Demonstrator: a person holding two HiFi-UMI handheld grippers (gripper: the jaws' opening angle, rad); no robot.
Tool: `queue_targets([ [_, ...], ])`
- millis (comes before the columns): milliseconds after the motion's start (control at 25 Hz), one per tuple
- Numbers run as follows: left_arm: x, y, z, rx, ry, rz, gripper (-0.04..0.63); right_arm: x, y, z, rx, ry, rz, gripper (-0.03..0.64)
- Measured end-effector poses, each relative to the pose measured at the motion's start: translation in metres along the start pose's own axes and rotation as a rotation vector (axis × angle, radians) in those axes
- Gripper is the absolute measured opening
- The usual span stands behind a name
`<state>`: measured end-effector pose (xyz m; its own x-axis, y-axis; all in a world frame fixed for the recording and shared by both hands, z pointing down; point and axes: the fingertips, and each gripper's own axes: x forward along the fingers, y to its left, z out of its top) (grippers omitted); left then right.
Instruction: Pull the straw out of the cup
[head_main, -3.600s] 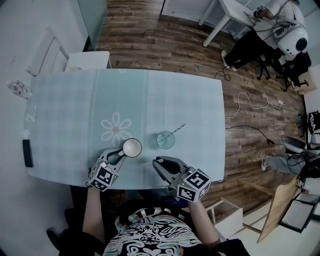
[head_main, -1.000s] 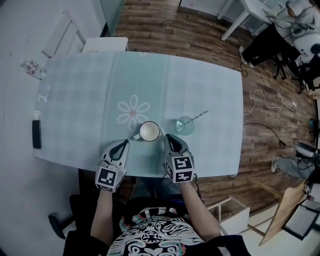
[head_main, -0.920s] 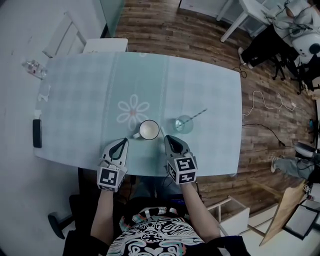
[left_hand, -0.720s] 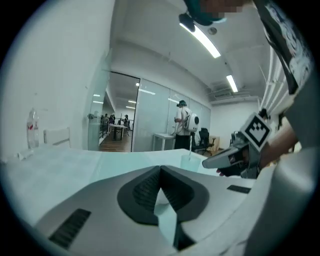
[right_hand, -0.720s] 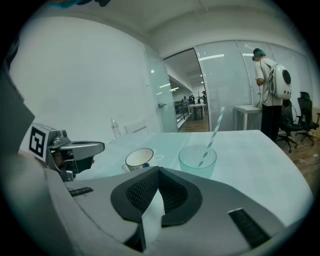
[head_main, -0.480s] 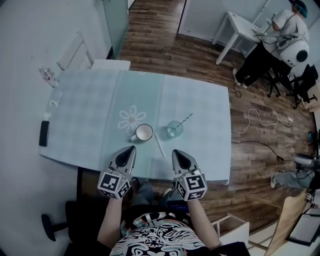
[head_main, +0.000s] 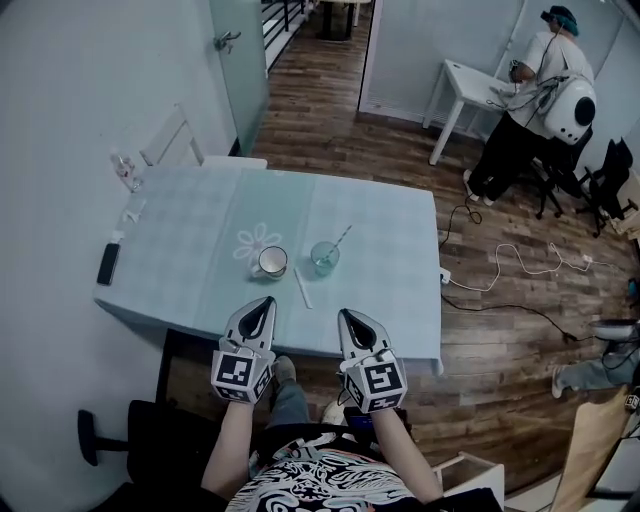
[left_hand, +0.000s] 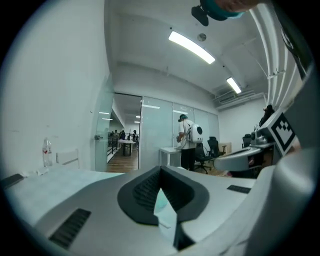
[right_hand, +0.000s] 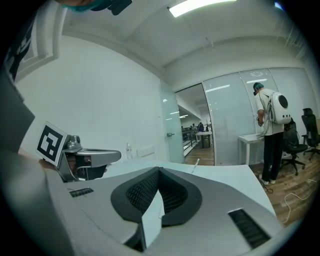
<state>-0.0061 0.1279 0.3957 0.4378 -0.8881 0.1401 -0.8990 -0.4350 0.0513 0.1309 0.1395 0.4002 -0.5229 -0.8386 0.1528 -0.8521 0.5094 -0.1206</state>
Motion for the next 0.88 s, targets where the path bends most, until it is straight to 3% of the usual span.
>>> queue_targets([
  [160, -0.010, -0.009, 0.008, -0.074, -0.041, -0.008, 0.020, -0.012, 0.001, 0.002, 0.005, -0.022, 0.019, 0.011],
  [320, -0.008, -0.008, 0.006, 0.038, -0.001, 0.045, 0.020, -0.013, 0.001, 0.004, -0.001, -0.030, 0.046, 0.011],
  [440, -0.006, -0.003, 0.004, 0.080, 0.013, 0.077, 0.020, -0.009, -0.001, 0.003, -0.003, -0.029, 0.050, 0.011],
  [880, 0.022, 0.019, -0.006, 0.069, 0.041, 0.083, 0.020, 0.016, -0.022, -0.003, 0.013, -0.010, 0.029, 0.011],
])
